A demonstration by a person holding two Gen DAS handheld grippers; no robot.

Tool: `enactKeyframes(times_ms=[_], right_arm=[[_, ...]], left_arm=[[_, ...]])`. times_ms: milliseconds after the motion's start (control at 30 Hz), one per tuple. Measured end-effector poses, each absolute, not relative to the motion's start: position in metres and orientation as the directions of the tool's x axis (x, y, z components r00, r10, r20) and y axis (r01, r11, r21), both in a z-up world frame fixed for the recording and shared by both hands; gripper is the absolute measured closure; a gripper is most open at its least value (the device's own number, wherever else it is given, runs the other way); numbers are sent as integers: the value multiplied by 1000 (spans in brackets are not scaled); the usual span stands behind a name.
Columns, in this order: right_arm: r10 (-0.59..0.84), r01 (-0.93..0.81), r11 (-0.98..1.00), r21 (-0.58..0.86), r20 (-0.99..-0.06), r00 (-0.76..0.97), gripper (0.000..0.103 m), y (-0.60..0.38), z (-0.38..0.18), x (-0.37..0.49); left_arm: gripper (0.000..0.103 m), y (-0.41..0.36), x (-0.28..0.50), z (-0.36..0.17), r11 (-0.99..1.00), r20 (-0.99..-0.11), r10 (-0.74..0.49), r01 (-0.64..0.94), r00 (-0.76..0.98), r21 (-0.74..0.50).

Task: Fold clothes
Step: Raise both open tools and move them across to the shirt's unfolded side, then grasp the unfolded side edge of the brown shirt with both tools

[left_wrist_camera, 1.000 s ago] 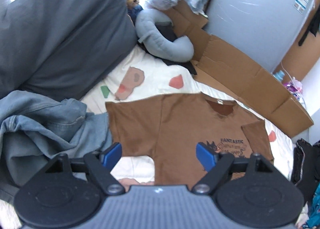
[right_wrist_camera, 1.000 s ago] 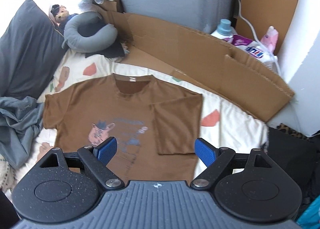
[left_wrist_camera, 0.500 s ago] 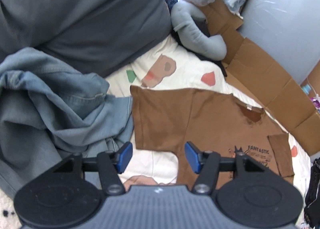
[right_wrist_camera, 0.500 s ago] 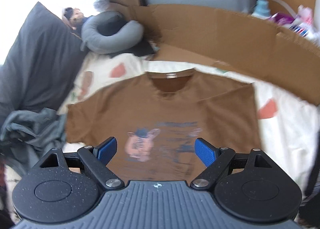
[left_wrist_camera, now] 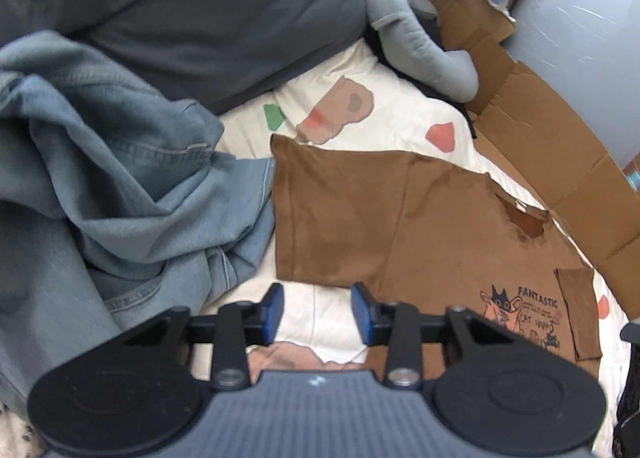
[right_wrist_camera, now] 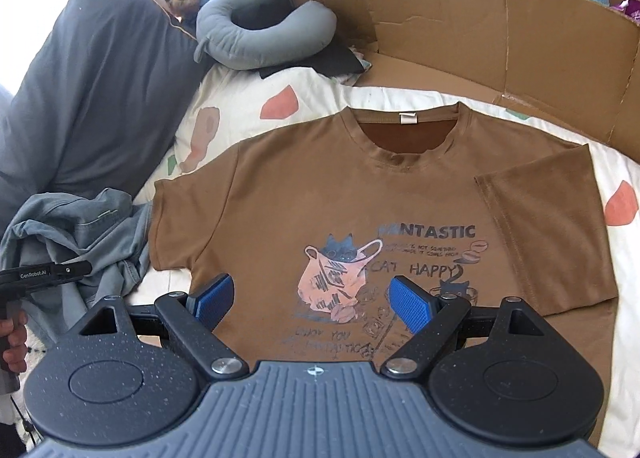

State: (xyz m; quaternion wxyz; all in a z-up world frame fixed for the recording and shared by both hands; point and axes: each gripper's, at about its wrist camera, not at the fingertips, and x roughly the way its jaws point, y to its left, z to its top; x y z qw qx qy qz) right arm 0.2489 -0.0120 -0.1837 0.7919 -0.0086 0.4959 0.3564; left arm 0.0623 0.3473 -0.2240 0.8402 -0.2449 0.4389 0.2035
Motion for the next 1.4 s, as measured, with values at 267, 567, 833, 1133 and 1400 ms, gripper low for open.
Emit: enactKeyframes(times_ms=[267,567,833,1133,1400], right_arm=[[573,-576,732,364,-786,231,14,4,-214,248],[573,-556,734,389,-795,201,15,20,-250,247],[584,-530,730,431,-797,156,15,33,-278,245],[581,-523,725,448,-806,116,15,45,-306,241],[591,-550,700,456,-802,88,18,66,-321,236]], left_arm=[[75,344,78,-267,759,-833,135,-597,537,-261],[74,358,87,-317,639,-817,194,-702,543,-315],[71,374,88,-349,522,-822,164,-756,545,-396],[61,377,89,-368,454,-778,192,-757,598,-470],[93,383,70,-370,383,-733,228,-752,641,-537]])
